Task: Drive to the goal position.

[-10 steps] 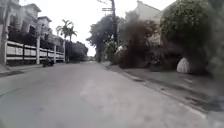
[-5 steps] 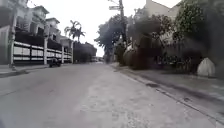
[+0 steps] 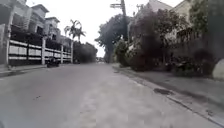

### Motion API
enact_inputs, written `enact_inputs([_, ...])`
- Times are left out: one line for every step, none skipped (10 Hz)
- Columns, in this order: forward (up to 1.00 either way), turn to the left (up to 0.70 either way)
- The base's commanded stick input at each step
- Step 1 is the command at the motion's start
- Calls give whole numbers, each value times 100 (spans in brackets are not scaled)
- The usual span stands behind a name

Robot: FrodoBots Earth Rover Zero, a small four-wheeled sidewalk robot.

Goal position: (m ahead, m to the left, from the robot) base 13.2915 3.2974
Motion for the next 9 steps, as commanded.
enact_inputs([100,0])
enact_inputs([100,2])
enact_inputs([100,5])
enact_inputs([100,0])
enact_inputs([100,0])
enact_inputs([100,0])
enact_inputs([100,14])
enact_inputs([100,29])
enact_inputs([100,35])
